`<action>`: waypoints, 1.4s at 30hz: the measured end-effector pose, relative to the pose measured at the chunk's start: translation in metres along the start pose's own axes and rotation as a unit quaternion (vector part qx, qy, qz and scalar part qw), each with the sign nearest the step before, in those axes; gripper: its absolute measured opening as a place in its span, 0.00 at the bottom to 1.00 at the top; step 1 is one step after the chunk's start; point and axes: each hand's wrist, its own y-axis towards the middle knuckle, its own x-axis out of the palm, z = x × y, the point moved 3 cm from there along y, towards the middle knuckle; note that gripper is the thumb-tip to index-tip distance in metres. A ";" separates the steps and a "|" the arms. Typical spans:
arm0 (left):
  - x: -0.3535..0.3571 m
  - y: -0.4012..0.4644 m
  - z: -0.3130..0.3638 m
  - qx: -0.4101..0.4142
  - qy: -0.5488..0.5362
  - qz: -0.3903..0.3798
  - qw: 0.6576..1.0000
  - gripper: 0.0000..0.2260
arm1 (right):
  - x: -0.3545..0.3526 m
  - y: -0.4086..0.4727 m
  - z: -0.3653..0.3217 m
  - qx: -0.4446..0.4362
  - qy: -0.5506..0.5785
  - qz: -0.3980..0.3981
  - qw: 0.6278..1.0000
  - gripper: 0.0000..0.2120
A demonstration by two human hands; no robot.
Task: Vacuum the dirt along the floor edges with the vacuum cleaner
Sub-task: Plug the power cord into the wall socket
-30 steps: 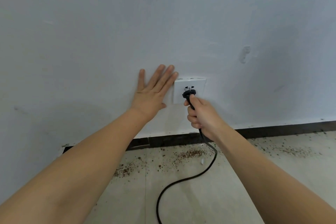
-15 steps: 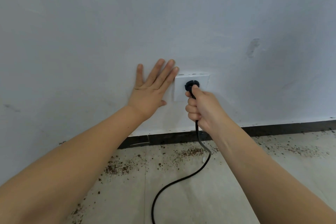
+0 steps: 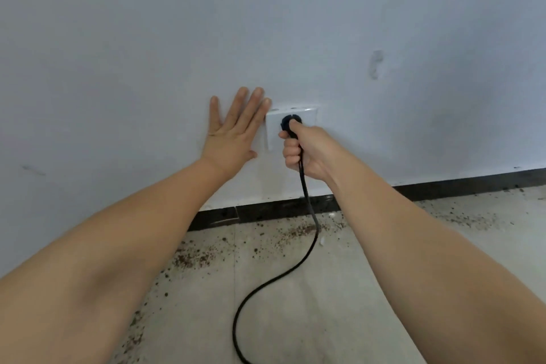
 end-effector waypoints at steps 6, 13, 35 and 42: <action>-0.015 -0.006 -0.005 -0.014 0.027 -0.107 0.994 0.56 | -0.011 -0.012 -0.017 0.048 -0.152 0.020 0.987 0.21; -0.058 -0.014 -0.003 0.023 -0.013 -0.197 0.980 0.44 | -0.035 -0.053 -0.016 0.109 -0.289 0.137 0.941 0.26; -0.480 0.081 0.033 -0.059 -0.409 -0.359 0.837 0.18 | -0.027 -0.429 -0.238 -0.006 -0.674 0.165 0.720 0.21; -0.538 0.097 0.068 0.025 -0.447 -0.359 0.819 0.20 | -0.058 -0.520 -0.254 0.043 -0.614 0.261 0.743 0.22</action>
